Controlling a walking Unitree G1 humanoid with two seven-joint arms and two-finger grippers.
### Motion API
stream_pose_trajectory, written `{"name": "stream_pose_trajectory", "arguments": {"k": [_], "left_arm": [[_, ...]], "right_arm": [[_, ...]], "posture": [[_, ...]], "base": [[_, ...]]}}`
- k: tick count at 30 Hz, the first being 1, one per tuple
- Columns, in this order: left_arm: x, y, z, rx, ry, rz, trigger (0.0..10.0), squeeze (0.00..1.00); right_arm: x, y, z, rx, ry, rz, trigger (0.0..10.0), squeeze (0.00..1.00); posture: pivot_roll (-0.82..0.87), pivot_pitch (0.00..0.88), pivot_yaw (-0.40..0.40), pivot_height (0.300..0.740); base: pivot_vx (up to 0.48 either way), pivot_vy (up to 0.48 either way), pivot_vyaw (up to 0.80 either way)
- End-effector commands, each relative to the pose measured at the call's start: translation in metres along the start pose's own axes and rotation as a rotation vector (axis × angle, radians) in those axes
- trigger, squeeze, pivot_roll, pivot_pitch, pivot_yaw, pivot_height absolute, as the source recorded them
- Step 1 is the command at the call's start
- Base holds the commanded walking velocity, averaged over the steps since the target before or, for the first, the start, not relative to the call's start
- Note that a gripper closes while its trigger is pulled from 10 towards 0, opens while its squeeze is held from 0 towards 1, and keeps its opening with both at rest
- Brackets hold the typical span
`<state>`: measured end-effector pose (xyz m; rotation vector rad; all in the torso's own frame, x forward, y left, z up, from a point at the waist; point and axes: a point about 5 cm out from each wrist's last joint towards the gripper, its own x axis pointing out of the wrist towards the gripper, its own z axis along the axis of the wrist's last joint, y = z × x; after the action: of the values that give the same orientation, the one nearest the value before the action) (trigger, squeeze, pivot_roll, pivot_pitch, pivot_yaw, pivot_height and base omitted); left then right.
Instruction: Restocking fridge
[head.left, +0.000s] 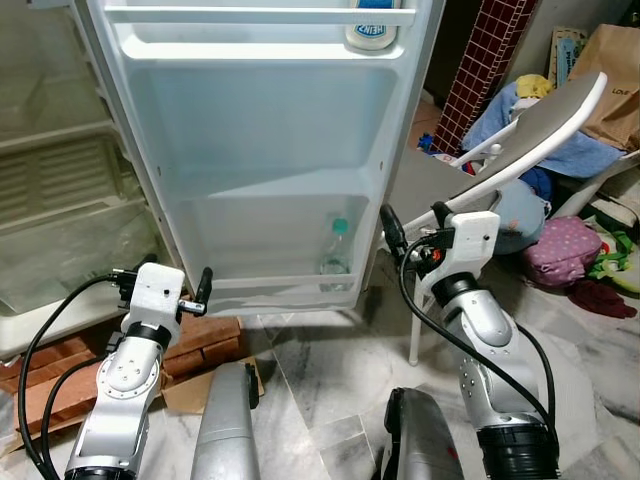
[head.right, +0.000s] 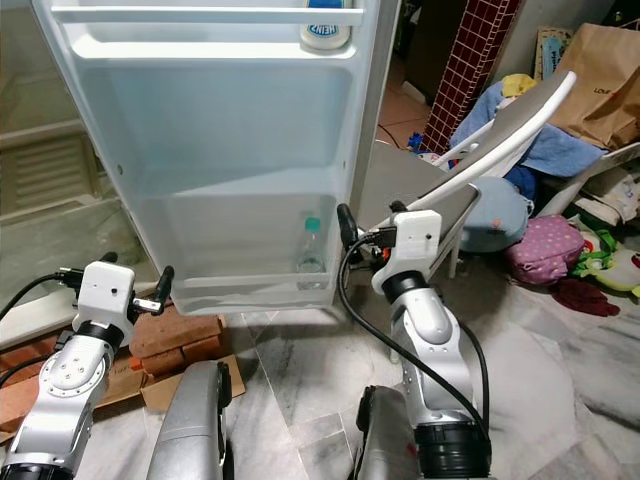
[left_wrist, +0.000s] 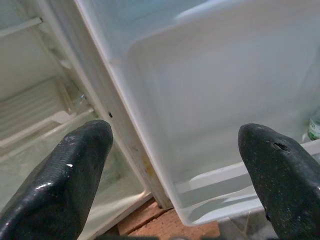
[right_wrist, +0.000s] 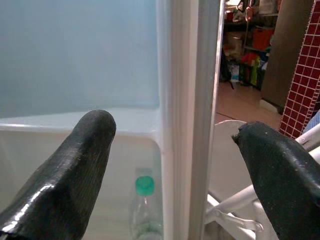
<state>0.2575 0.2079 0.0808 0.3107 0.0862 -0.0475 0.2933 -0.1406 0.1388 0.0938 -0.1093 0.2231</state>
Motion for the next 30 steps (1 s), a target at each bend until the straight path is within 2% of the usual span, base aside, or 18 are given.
{"name": "stream_pose_trajectory", "arguments": {"k": [1, 13, 24, 30], "left_arm": [[0.0, -0.001, -0.002, -0.002, 0.005, 0.008, 10.0, 0.0], [0.001, -0.012, -0.006, -0.024, 0.02, -0.012, 10.0, 0.0], [0.013, -0.012, 0.007, -0.013, -0.027, -0.021, 10.0, 0.0], [0.012, -0.012, 0.002, -0.001, -0.005, -0.03, 10.0, 0.0]], "right_arm": [[-0.002, 0.002, 0.005, 0.02, -0.014, -0.004, 10.0, 0.0], [-0.002, -0.006, 0.003, 0.023, 0.001, -0.058, 10.0, 0.0], [0.006, -0.003, 0.007, 0.02, -0.011, -0.059, 10.0, 0.0], [0.003, -0.002, 0.003, 0.022, 0.001, -0.068, 10.0, 0.0]], "posture": [[0.12, 0.0, -0.037, 0.628], [0.11, 0.0, -0.03, 0.681], [0.1, 0.0, -0.026, 0.74], [0.1, 0.0, -0.021, 0.74]], "base": [[0.0, 0.0, 0.0], [0.0, 0.0, -0.07], [0.0, 0.0, -0.11], [0.0, 0.0, 0.0]]}}
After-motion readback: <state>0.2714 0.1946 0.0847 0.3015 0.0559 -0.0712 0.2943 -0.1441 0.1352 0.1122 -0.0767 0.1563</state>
